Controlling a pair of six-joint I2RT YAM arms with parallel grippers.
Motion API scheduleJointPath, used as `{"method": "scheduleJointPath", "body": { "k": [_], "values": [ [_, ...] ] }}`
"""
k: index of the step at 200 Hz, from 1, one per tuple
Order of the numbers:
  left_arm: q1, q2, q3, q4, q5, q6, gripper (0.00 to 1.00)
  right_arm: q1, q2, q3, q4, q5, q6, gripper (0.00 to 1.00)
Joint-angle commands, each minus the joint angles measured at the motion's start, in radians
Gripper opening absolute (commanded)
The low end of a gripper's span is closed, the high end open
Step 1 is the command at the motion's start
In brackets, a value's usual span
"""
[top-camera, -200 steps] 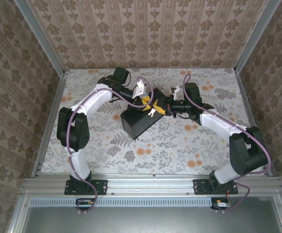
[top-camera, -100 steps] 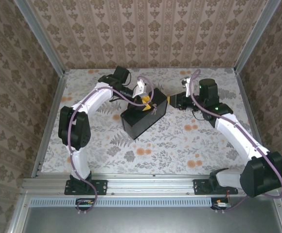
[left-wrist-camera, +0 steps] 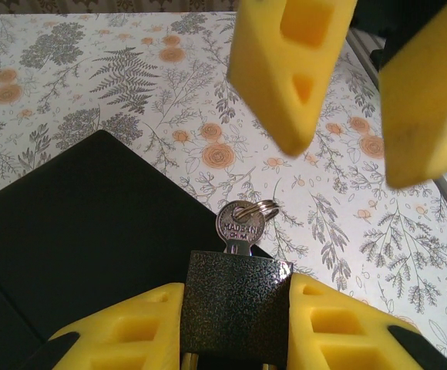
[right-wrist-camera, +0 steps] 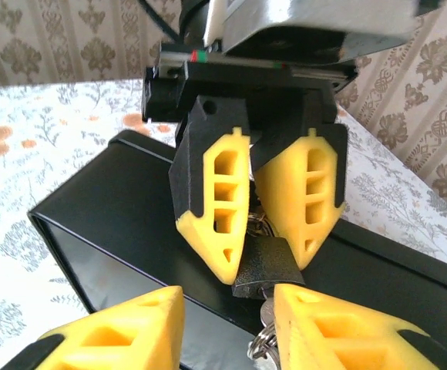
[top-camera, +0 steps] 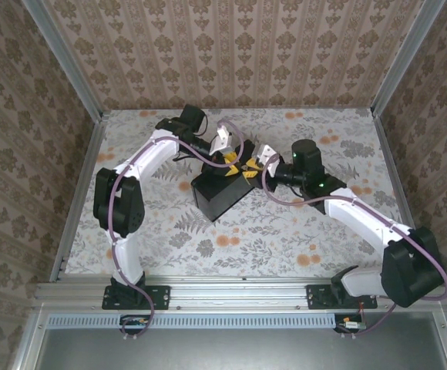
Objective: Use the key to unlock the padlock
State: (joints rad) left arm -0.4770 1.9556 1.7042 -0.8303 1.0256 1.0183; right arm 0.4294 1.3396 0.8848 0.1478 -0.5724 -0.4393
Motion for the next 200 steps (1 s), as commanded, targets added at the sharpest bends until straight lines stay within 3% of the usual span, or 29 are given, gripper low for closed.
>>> {"method": "scheduleJointPath", "body": {
  "k": [1, 53, 88, 168, 200],
  "values": [
    [0.003, 0.031, 0.002, -0.072, -0.001, 0.017, 0.12, 0.014, 0.036, 0.042, 0.007, 0.058, -0.122, 0.39],
    [0.003, 0.022, -0.005, -0.081, -0.002, 0.026, 0.12, 0.017, 0.103, 0.044, 0.048, 0.129, -0.175, 0.4],
    [0.003, 0.019, -0.008, -0.075, -0.005, 0.023, 0.12, 0.018, 0.128, 0.05, 0.054, 0.14, -0.19, 0.34],
    [0.005, 0.02, -0.011, -0.069, -0.007, 0.02, 0.12, 0.019, 0.111, 0.026, 0.132, 0.199, -0.154, 0.35],
    [0.005, 0.022, -0.009, -0.069, -0.007, 0.018, 0.11, 0.019, 0.11, 0.033, 0.117, 0.189, -0.148, 0.3]
  ]
}}
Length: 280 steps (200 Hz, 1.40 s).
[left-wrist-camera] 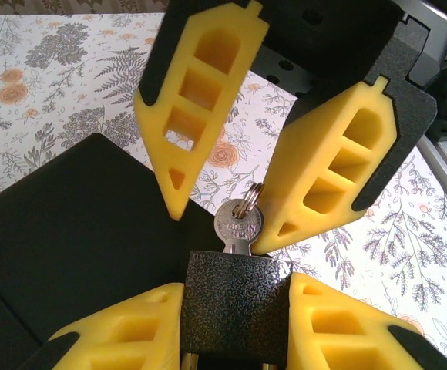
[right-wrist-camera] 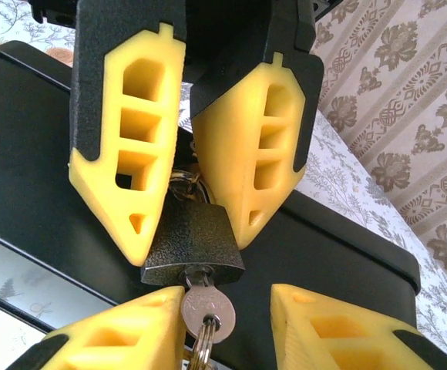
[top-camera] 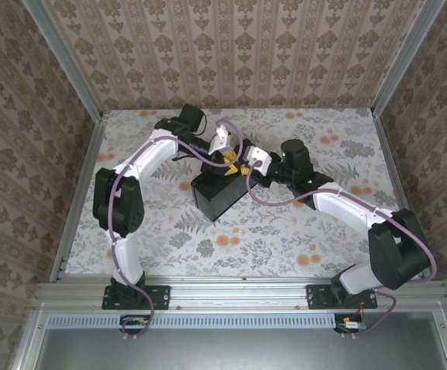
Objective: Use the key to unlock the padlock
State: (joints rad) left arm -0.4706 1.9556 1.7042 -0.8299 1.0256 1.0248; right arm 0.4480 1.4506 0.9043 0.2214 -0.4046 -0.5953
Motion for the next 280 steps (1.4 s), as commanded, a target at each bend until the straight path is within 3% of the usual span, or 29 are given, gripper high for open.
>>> {"method": "scheduleJointPath", "body": {
  "k": [1, 28, 70, 87, 142, 183, 244, 268, 280],
  "values": [
    [-0.001, 0.022, -0.008, -0.07, -0.007, 0.011, 0.12, 0.0, -0.001, 0.014, 0.044, 0.021, 0.008, 0.3],
    [-0.002, 0.019, -0.011, -0.07, -0.01, 0.011, 0.11, 0.0, -0.001, 0.017, 0.031, 0.015, 0.003, 0.26],
    [-0.002, 0.016, -0.012, -0.068, -0.006, 0.011, 0.11, 0.0, -0.007, 0.054, -0.071, -0.012, 0.003, 0.12],
    [-0.001, 0.016, -0.017, -0.063, -0.005, 0.012, 0.11, -0.006, -0.007, 0.078, -0.13, -0.029, 0.015, 0.0],
    [0.0, 0.02, -0.024, -0.052, -0.003, 0.007, 0.11, -0.011, -0.009, 0.166, -0.303, -0.14, 0.146, 0.0],
    [-0.005, 0.011, -0.04, -0.011, 0.007, -0.01, 0.1, -0.015, 0.021, 0.259, -0.408, -0.278, 0.42, 0.0],
    [-0.005, 0.003, -0.074, 0.059, -0.005, -0.051, 0.09, -0.015, 0.075, 0.257, -0.364, -0.263, 0.953, 0.0],
    [0.003, -0.005, -0.09, 0.089, -0.005, -0.066, 0.09, -0.016, 0.066, 0.244, -0.33, -0.281, 1.09, 0.0],
    [0.009, -0.001, -0.084, 0.08, 0.009, -0.063, 0.09, -0.013, 0.055, 0.242, -0.327, -0.306, 1.075, 0.0]
  ]
}}
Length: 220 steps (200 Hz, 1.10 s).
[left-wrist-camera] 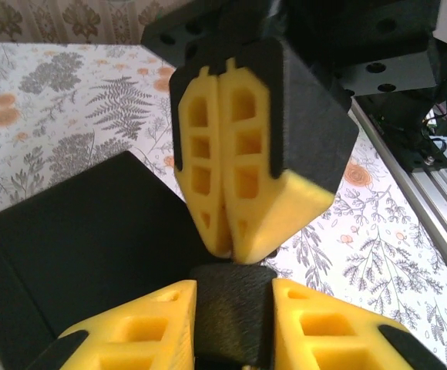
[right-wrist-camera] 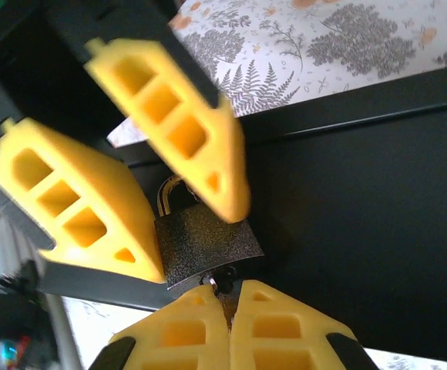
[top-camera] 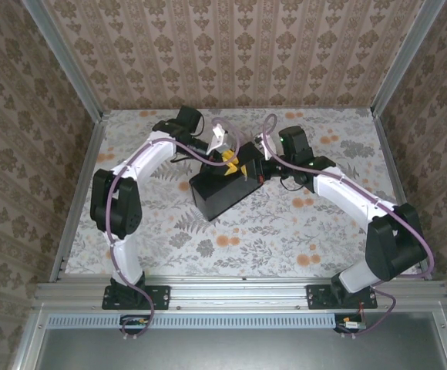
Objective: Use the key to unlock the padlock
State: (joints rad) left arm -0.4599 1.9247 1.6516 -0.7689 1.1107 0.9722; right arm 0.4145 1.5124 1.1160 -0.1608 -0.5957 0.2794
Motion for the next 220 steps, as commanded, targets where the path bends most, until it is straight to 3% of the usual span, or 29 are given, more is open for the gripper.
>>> {"method": "scheduleJointPath", "body": {
  "k": [1, 31, 49, 68, 83, 94, 124, 152, 188, 213, 220],
  "values": [
    [-0.002, 0.031, -0.032, 0.017, -0.074, -0.009, 0.09, 0.021, -0.008, 0.03, 0.054, -0.114, 0.196, 0.0],
    [-0.002, 0.046, 0.002, -0.058, -0.062, 0.039, 0.09, 0.016, -0.011, 0.074, -0.103, -0.063, -0.012, 0.09],
    [-0.001, 0.051, 0.004, -0.06, -0.066, 0.04, 0.09, 0.004, 0.014, 0.115, -0.162, -0.106, -0.088, 0.18],
    [-0.001, 0.056, 0.004, -0.058, -0.071, 0.033, 0.1, -0.009, 0.034, 0.15, -0.212, -0.107, -0.124, 0.18],
    [-0.002, 0.053, 0.004, -0.041, -0.069, 0.012, 0.15, -0.019, 0.042, 0.168, -0.225, -0.107, -0.128, 0.21],
    [-0.002, 0.045, 0.005, -0.012, -0.07, -0.02, 0.26, -0.021, 0.041, 0.176, -0.235, -0.093, -0.138, 0.22],
    [0.031, 0.026, 0.034, 0.052, -0.082, -0.134, 0.45, -0.035, 0.046, 0.191, -0.248, -0.053, -0.128, 0.22],
    [0.047, 0.038, 0.101, 0.06, -0.081, -0.231, 0.48, -0.061, 0.065, 0.2, -0.238, -0.063, -0.063, 0.2],
    [0.086, 0.027, 0.13, 0.048, 0.039, -0.281, 0.53, -0.06, 0.033, 0.189, -0.218, -0.06, -0.092, 0.25],
    [0.091, -0.014, 0.084, 0.099, 0.003, -0.319, 0.54, -0.05, 0.002, 0.194, -0.224, -0.056, -0.172, 0.31],
    [0.092, -0.019, 0.077, 0.109, -0.019, -0.332, 0.54, -0.042, -0.007, 0.19, -0.224, -0.053, -0.218, 0.38]
  ]
}}
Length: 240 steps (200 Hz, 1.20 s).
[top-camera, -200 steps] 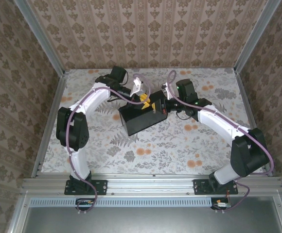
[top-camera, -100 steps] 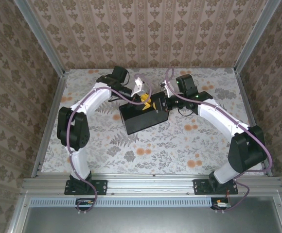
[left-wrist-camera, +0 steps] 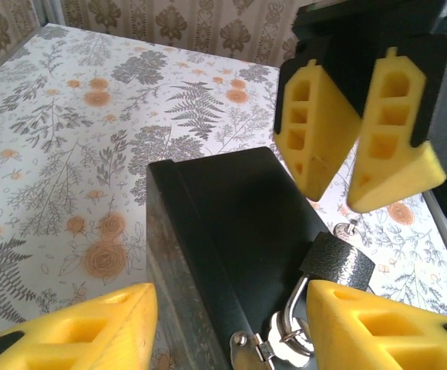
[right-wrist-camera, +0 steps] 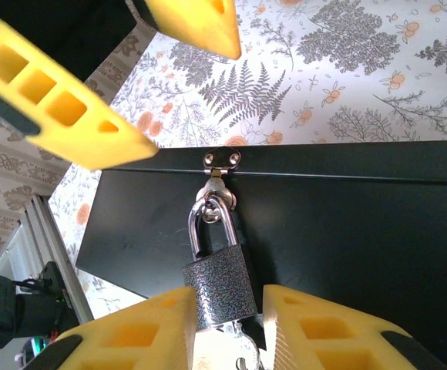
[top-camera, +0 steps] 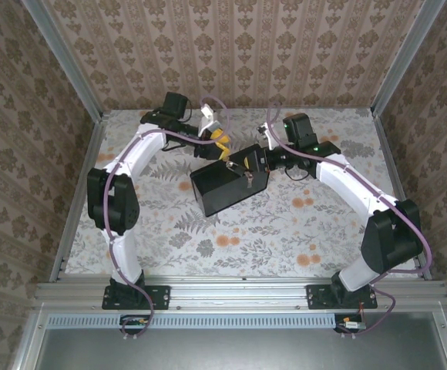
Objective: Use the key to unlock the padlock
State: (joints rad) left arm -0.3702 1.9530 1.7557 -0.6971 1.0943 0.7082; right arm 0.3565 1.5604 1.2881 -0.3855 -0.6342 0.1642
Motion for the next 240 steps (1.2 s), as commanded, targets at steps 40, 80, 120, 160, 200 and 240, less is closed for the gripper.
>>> {"method": "scheduleJointPath", "body": {
  "k": [40, 80, 120, 160, 200, 240],
  "values": [
    [0.007, -0.053, -0.044, 0.053, -0.055, -0.108, 0.54, 0.064, -0.062, -0.011, -0.007, 0.094, -0.338, 0.5],
    [-0.014, -0.088, -0.067, 0.015, -0.022, 0.026, 0.54, 0.072, -0.107, -0.145, 0.049, 0.239, -0.428, 0.49],
    [-0.078, -0.15, -0.167, 0.035, -0.076, 0.253, 0.64, 0.012, -0.221, -0.262, 0.171, 0.196, -0.317, 0.49],
    [-0.136, -0.075, -0.07, -0.054, -0.129, 0.337, 0.67, -0.03, -0.27, -0.283, 0.161, 0.119, -0.249, 0.49],
    [-0.173, 0.001, 0.008, -0.166, -0.185, 0.439, 0.63, -0.041, -0.292, -0.295, 0.121, 0.105, -0.245, 0.47],
    [-0.171, 0.042, 0.072, -0.315, -0.176, 0.525, 0.61, -0.041, -0.279, -0.313, 0.113, 0.109, -0.246, 0.46]
  ]
}}
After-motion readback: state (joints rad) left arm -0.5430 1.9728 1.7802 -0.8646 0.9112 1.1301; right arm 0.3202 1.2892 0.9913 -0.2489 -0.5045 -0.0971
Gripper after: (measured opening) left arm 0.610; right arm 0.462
